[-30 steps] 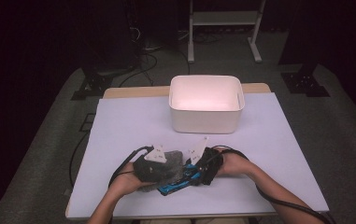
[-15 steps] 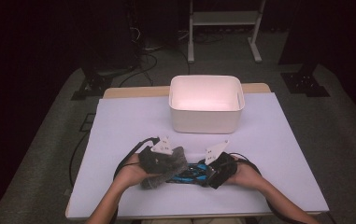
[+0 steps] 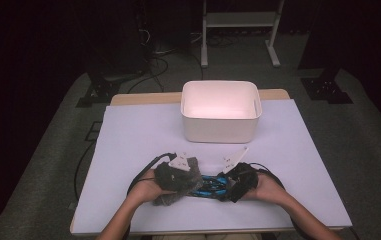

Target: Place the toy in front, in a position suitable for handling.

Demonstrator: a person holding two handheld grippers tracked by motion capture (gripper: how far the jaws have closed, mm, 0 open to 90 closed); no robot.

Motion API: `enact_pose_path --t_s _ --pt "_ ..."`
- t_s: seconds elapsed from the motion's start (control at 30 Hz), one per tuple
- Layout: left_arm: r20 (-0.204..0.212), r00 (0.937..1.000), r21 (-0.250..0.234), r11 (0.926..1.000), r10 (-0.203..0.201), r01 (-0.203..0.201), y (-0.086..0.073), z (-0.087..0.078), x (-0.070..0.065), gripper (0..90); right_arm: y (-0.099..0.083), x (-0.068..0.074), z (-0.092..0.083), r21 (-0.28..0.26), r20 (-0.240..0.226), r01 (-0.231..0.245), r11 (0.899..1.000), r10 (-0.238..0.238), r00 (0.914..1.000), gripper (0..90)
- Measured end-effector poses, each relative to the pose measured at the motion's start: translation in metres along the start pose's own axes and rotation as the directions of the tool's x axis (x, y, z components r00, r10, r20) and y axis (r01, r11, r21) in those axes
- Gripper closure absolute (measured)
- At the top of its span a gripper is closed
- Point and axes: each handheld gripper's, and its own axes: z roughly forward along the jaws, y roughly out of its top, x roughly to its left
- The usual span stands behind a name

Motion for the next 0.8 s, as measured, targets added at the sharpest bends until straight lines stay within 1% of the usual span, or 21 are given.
enact_pose_path --t_s 0.03,0.07,0.1,0.23,0.3,0.4,0.53,0.57,0.6,0.63,0.7,0.73,0.77,0.8 --pt "-0.003 1.0000 0.007 1.0000 0.004 -0.004 0.001 0.000 -0.001 78.6 0.001 -0.001 -0.001 0.003 -0.006 -0.005 1.000 0.005 1.0000 19.0" --pt "-0.002 1.0000 0.006 1.0000 0.003 -0.003 0.001 0.000 -0.001 78.7 0.003 0.000 -0.005 -0.004 -0.012 0.000 1.000 0.000 0.9999 19.8" --pt "-0.003 0.9999 0.014 0.9998 0.012 -0.012 0.002 0.000 -0.001 78.6 0.005 0.000 -0.007 -0.012 -0.009 0.008 1.000 -0.009 0.9999 20.4" --pt "-0.001 0.9999 0.015 0.9998 0.016 -0.016 0.002 0.001 -0.003 78.6 0.010 -0.005 -0.017 -0.049 -0.029 -0.022 0.999 0.021 0.9994 21.1" --pt "0.001 0.9998 0.017 0.9997 0.018 -0.018 0.002 0.000 -0.003 78.6 0.010 -0.010 -0.020 -0.065 -0.042 -0.050 0.997 0.048 0.9980 21.4" --pt "0.001 0.9998 0.018 0.9996 0.020 -0.020 0.002 0.000 -0.003 78.6 0.009 -0.017 -0.019 -0.072 -0.067 -0.087 0.994 0.082 0.9944 21.6" --pt "0.005 0.9997 0.021 0.9995 0.023 -0.023 0.004 -0.001 -0.002 78.6 0.005 -0.021 -0.012 -0.052 -0.086 -0.107 0.993 0.103 0.9910 21.6" --pt "0.006 0.9997 0.019 0.9995 0.023 -0.023 0.004 -0.001 -0.002 78.6 0.004 -0.021 -0.009 -0.043 -0.090 -0.109 0.993 0.105 0.9904 21.5" --pt "0.006 0.9998 0.013 0.9997 0.021 -0.021 0.004 -0.002 -0.002 78.6 0.003 -0.021 -0.007 -0.048 -0.088 -0.111 0.993 0.106 0.9904 22.3" --pt "0.010 0.9998 0.005 0.9998 0.018 -0.018 0.005 -0.003 -0.001 78.6 0.002 -0.022 -0.007 -0.052 -0.096 -0.126 0.991 0.121 0.9880 22.3" --pt "0.010 0.9998 -0.001 0.9998 0.018 -0.018 0.007 -0.006 -0.001 78.6 0.002 -0.022 -0.005 -0.048 -0.085 -0.148 0.988 0.143 0.9860 22.6" --pt "0.009 0.9997 -0.004 0.9998 0.021 -0.021 0.009 -0.007 -0.001 78.6 0.001 -0.022 -0.005 -0.048 -0.085 -0.156 0.987 0.152 0.9848 25.0" --pt "0.007 0.9997 -0.009 0.9997 0.024 -0.023 0.010 -0.008 0.000 78.6 0.001 -0.022 -0.005 -0.054 -0.097 -0.160 0.986 0.154 0.9832 28.8" --pt "0.005 0.9997 -0.012 0.9996 0.025 -0.025 0.012 -0.010 0.000 78.6 0.001 -0.021 -0.005 -0.058 -0.101 -0.161 0.985 0.154 0.9828 30.2"
